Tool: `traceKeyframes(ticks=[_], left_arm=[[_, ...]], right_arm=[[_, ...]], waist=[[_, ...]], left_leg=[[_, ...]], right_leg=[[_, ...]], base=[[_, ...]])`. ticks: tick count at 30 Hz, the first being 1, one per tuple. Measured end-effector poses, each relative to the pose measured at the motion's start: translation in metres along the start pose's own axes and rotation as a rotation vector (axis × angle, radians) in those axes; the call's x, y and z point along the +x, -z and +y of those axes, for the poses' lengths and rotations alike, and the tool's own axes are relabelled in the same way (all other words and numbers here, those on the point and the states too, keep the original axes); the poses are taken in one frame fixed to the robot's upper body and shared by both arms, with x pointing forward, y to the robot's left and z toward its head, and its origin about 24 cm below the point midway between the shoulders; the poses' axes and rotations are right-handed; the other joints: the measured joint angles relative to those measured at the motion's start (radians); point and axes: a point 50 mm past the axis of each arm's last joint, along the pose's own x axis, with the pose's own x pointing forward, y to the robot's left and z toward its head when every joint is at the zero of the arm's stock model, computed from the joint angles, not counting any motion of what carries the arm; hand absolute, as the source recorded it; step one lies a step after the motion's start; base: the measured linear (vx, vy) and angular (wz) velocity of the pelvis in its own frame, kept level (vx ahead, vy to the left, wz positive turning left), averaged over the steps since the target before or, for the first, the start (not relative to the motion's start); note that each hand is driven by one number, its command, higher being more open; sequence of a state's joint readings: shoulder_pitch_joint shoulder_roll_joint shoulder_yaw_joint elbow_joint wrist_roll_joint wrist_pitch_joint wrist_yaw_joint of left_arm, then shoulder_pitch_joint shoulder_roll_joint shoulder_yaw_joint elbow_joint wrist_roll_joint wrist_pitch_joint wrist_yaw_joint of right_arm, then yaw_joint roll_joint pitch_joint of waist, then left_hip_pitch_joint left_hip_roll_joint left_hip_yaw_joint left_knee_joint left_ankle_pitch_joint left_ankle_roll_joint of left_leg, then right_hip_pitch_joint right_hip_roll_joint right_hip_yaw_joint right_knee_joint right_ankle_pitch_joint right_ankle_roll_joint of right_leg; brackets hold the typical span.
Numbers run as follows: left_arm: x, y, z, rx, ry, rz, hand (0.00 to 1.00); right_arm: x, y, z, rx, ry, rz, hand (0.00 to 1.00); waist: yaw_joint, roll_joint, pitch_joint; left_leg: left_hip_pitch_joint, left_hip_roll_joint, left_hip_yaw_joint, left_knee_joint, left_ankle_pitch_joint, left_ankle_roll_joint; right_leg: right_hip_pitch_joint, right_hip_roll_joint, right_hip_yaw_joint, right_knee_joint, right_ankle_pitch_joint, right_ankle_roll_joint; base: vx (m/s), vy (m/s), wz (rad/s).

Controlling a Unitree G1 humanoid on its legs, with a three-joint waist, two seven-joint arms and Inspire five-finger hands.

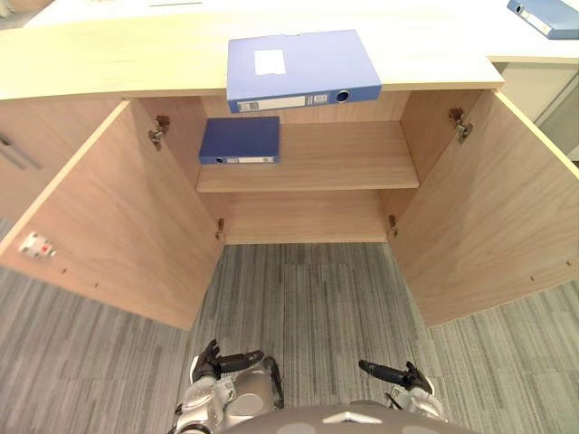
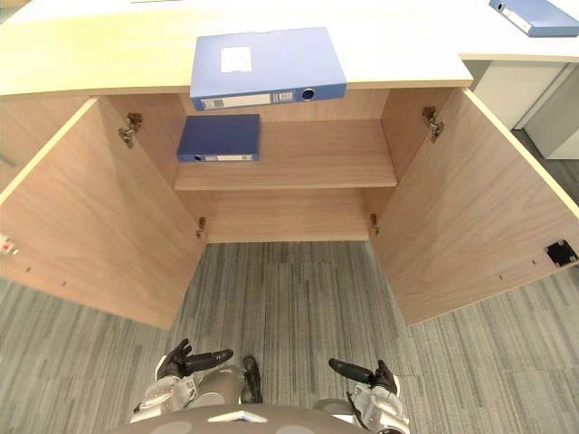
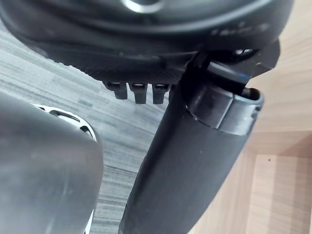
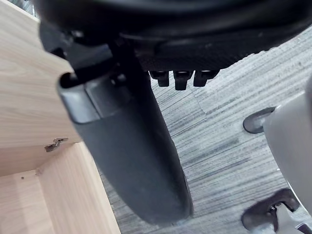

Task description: Walk over to the cabinet, pick up the folder, carry it to the office cabinet, place the folder inside the office cabinet, then close the office cabinet door

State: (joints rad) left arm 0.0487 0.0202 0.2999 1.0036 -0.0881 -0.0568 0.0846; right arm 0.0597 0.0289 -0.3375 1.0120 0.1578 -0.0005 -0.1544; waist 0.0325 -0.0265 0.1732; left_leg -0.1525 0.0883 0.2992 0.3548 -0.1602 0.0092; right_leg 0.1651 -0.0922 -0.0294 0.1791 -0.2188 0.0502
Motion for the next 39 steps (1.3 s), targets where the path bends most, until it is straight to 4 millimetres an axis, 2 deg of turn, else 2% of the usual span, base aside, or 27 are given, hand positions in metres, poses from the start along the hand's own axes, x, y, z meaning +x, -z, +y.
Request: traceKeyframes(ticks=[1,2,3,4,5,7,9,11,12,13,14,16,17,19,20,21,23,25,26,28,29,31,33,37,39], left_arm=[[0.000,0.001,0.001,0.003,-0.001,0.003,1.00],[0.000,0.003,0.001,0.010,-0.001,0.013,1.00],[0.000,0.005,0.003,0.043,0.001,0.024,1.00],[0.000,0.006,0.005,0.058,0.001,0.028,1.00],[0.000,0.006,0.006,0.075,0.001,0.036,1.00],[0.000,0.008,0.006,0.076,0.001,0.042,1.00],[-0.001,0.011,0.004,0.070,0.002,0.049,1.00],[-0.002,0.013,0.001,0.064,0.007,0.056,1.00],[-0.002,0.015,-0.001,0.061,0.011,0.060,1.00],[-0.002,0.015,0.000,0.062,0.010,0.061,1.00],[-0.003,0.021,-0.004,0.054,0.017,0.083,1.00],[-0.006,0.028,-0.011,0.014,0.024,0.105,1.00],[-0.006,0.029,-0.013,0.002,0.023,0.110,1.00],[-0.005,0.024,-0.010,-0.012,0.020,0.098,1.00],[-0.004,0.019,-0.010,-0.035,0.013,0.074,1.00],[-0.004,0.016,-0.009,-0.038,0.007,0.060,1.00],[-0.005,0.015,-0.007,-0.037,0.002,0.050,1.00],[-0.004,0.014,-0.008,-0.036,0.003,0.047,1.00],[-0.004,0.014,-0.008,-0.035,0.000,0.048,1.00],[-0.004,0.015,-0.007,-0.034,-0.001,0.051,1.00],[-0.004,0.014,-0.002,-0.027,-0.012,0.050,1.00],[-0.004,0.014,0.004,-0.017,-0.025,0.050,1.00],[-0.004,0.017,0.007,-0.008,-0.031,0.065,1.00],[-0.004,0.021,0.003,0.062,-0.007,0.078,1.00],[-0.005,0.023,0.000,0.102,0.010,0.085,1.00]], right_arm=[[0.000,0.001,0.000,-0.001,0.001,0.005,1.00],[0.000,0.000,-0.002,-0.003,0.002,0.001,1.00],[0.000,0.000,-0.002,-0.004,0.001,-0.002,1.00],[0.000,-0.001,-0.002,-0.003,0.002,-0.003,1.00],[0.000,-0.002,-0.001,-0.002,-0.003,-0.007,1.00],[0.000,-0.004,-0.001,-0.002,-0.012,-0.019,1.00],[0.001,-0.007,-0.002,-0.006,-0.013,-0.029,1.00],[0.001,-0.011,-0.004,-0.008,-0.012,-0.042,1.00],[0.002,-0.013,-0.005,-0.010,-0.009,-0.048,1.00],[0.002,-0.012,-0.006,-0.011,-0.008,-0.047,1.00],[0.003,-0.012,-0.010,0.002,0.007,-0.034,1.00],[0.003,-0.013,-0.015,0.007,0.027,-0.040,1.00],[0.004,-0.015,-0.016,0.007,0.027,-0.045,1.00],[0.003,-0.014,-0.016,0.005,0.031,-0.040,1.00],[0.003,-0.011,-0.017,0.005,0.034,-0.034,1.00],[0.002,-0.010,-0.015,-0.009,0.029,-0.033,1.00],[0.002,-0.008,-0.015,-0.018,0.031,-0.030,1.00],[0.002,-0.007,-0.015,-0.018,0.033,-0.027,1.00],[0.002,-0.007,-0.015,-0.017,0.035,-0.025,1.00],[0.001,-0.006,-0.015,-0.014,0.035,-0.021,1.00],[0.000,0.000,-0.012,-0.007,0.029,-0.006,1.00],[-0.001,0.006,-0.010,0.002,0.026,0.010,1.00],[-0.002,0.010,-0.010,0.024,0.031,0.023,1.00],[-0.002,0.014,-0.015,0.031,0.043,0.040,1.00],[-0.002,0.014,-0.017,0.029,0.048,0.042,1.00]], waist=[[0.001,-0.001,-0.003],[-0.003,0.001,-0.005],[-0.013,0.002,-0.008],[-0.018,-0.004,-0.010],[-0.021,-0.012,-0.015],[-0.024,-0.013,-0.016],[-0.035,-0.003,-0.019],[-0.039,0.014,-0.018],[-0.041,0.024,-0.019],[-0.040,0.018,-0.025],[-0.038,0.041,-0.023],[-0.033,0.067,-0.035],[-0.038,0.080,-0.031],[-0.040,0.071,-0.024],[-0.035,0.070,-0.023],[-0.032,0.068,-0.022],[-0.030,0.064,-0.021],[-0.028,0.064,-0.022],[-0.027,0.062,-0.023],[-0.029,0.064,-0.028],[-0.028,0.038,-0.041],[-0.023,0.013,-0.057],[-0.020,0.003,-0.070],[-0.020,0.011,-0.084],[-0.020,0.020,-0.084]], left_leg=[[0.018,-0.001,0.010,-0.001,-0.014,0.002],[0.064,-0.006,0.022,-0.012,-0.037,0.008],[0.102,-0.017,0.025,-0.026,-0.057,0.015],[0.119,-0.023,0.024,-0.027,-0.066,0.018],[0.154,-0.031,0.022,-0.036,-0.081,0.020],[0.221,-0.038,0.014,-0.077,-0.086,0.019],[0.281,-0.035,-0.005,-0.121,-0.086,0.018],[0.316,-0.016,-0.020,-0.149,-0.087,0.014],[0.329,-0.004,-0.035,-0.165,-0.087,0.000],[0.341,-0.009,-0.045,-0.181,-0.088,-0.023],[0.372,0.011,-0.075,-0.201,-0.096,-0.055],[0.373,0.038,-0.078,-0.189,-0.087,-0.071],[0.373,0.062,-0.089,-0.146,-0.085,-0.075],[0.288,0.111,-0.118,0.085,-0.084,-0.082],[0.197,0.156,-0.128,0.300,-0.088,-0.103],[0.136,0.186,-0.109,0.432,-0.100,-0.112],[0.098,0.195,-0.064,0.425,-0.101,-0.110],[0.075,0.182,-0.040,0.307,-0.103,-0.105],[0.076,0.161,-0.044,0.181,-0.094,-0.103],[0.094,0.123,-0.060,0.008,-0.024,-0.076],[0.120,0.099,-0.043,-0.041,-0.008,-0.068],[0.145,0.079,-0.024,-0.082,0.000,-0.063],[0.173,0.061,-0.008,-0.116,0.006,-0.053],[0.230,0.021,-0.001,-0.207,0.036,-0.034],[0.254,0.012,-0.003,-0.253,0.057,-0.034]], right_leg=[[-0.015,-0.006,0.007,0.052,-0.006,0.009],[-0.080,-0.015,0.015,0.233,-0.016,0.028],[-0.171,-0.033,0.015,0.453,-0.005,0.063],[-0.209,-0.043,0.017,0.544,-0.003,0.075],[-0.270,-0.053,0.011,0.660,-0.009,0.068],[-0.346,-0.052,-0.007,0.728,-0.045,0.043],[-0.405,-0.035,-0.037,0.666,-0.079,0.014],[-0.443,-0.006,-0.055,0.539,-0.080,0.004],[-0.456,0.009,-0.059,0.447,-0.065,0.004],[-0.452,0.013,-0.054,0.318,-0.002,-0.002],[-0.426,0.029,-0.080,0.271,0.107,-0.048],[-0.421,0.046,-0.095,0.281,0.066,-0.065],[-0.393,0.056,-0.115,0.286,0.039,-0.081],[-0.315,0.069,-0.149,0.242,0.017,-0.095],[-0.260,0.084,-0.165,0.200,0.016,-0.098],[-0.212,0.096,-0.172,0.168,0.015,-0.100],[-0.158,0.099,-0.174,0.125,0.015,-0.099],[-0.132,0.098,-0.166,0.099,0.016,-0.096],[-0.128,0.098,-0.160,0.088,0.016,-0.089],[-0.129,0.102,-0.142,0.084,0.012,-0.073],[-0.123,0.087,-0.130,0.075,0.019,-0.056],[-0.112,0.069,-0.118,0.048,0.024,-0.048],[-0.095,0.057,-0.102,0.024,0.031,-0.036],[-0.057,0.037,-0.087,-0.034,0.056,-0.020],[-0.048,0.039,-0.081,-0.050,0.070,-0.020]], base=[[0.27,0.174,-0.46],[0.24,0.196,-0.34],[0.31,0.239,-0.22],[0.38,0.233,0.01],[0.34,0.143,0.10],[0.37,0.037,0.23],[0.47,-0.076,0.38],[0.37,-0.133,0.37],[0.35,-0.166,0.36],[0.54,-0.262,0.46],[0.52,-0.262,0.36],[0.38,-0.213,0.24],[0.38,-0.263,0.40],[0.34,-0.281,0.50],[0.25,-0.238,0.30],[0.24,-0.218,0.15],[0.16,-0.077,-0.03],[0.14,0.028,-0.09],[0.13,0.115,-0.14],[0.16,0.139,-0.18],[0.17,0.110,-0.16],[0.19,0.122,-0.16],[0.14,0.133,-0.18],[0.07,0.104,-0.07],[0.01,0.051,-0.02]])
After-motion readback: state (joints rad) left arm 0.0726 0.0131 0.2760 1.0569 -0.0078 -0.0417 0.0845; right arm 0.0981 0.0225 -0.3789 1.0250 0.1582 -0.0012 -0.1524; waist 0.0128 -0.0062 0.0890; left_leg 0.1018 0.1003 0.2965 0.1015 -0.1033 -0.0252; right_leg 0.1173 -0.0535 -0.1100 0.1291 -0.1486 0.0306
